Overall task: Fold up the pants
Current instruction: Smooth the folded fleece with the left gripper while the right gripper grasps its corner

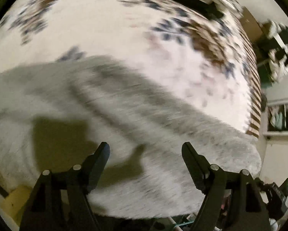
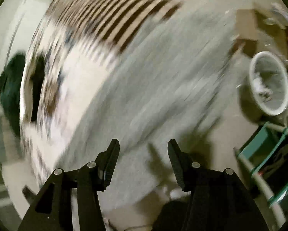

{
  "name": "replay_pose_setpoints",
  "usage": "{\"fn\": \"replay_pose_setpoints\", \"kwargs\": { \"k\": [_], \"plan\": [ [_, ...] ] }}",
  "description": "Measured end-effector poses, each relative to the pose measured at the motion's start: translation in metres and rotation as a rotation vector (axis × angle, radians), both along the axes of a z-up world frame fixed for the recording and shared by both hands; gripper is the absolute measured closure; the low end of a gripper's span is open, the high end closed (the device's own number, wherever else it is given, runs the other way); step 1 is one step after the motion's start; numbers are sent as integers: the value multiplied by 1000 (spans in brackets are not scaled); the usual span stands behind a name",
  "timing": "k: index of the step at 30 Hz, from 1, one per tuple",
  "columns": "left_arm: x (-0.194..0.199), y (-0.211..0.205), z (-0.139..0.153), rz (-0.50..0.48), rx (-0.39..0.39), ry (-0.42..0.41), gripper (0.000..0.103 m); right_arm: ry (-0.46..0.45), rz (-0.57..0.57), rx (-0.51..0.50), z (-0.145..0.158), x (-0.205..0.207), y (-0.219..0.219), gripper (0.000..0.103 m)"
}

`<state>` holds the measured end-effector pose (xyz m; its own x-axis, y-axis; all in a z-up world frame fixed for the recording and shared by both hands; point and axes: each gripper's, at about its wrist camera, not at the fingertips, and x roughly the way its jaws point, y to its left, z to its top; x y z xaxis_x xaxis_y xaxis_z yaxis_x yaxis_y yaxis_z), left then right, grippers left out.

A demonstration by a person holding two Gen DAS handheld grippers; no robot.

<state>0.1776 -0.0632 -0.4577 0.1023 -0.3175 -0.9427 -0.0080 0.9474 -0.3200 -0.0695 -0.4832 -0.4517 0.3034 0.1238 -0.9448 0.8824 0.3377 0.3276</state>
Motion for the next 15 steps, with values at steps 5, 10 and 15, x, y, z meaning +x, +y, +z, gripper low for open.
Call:
{"fn": "replay_pose_setpoints", "kwargs": {
  "k": [5, 10, 15],
  "plan": [
    [10, -58, 0, -131, 22, -10, 27, -60, -270, -44, -12, -63, -89, 48],
    [0, -95, -12, -222, 43, 32, 27, -141, -288, 42, -47, -63, -126, 43],
    [-12, -119, -25, -271, 69, 81, 27, -391, -94, 147, -38, -3, -108, 43]
  ]
}}
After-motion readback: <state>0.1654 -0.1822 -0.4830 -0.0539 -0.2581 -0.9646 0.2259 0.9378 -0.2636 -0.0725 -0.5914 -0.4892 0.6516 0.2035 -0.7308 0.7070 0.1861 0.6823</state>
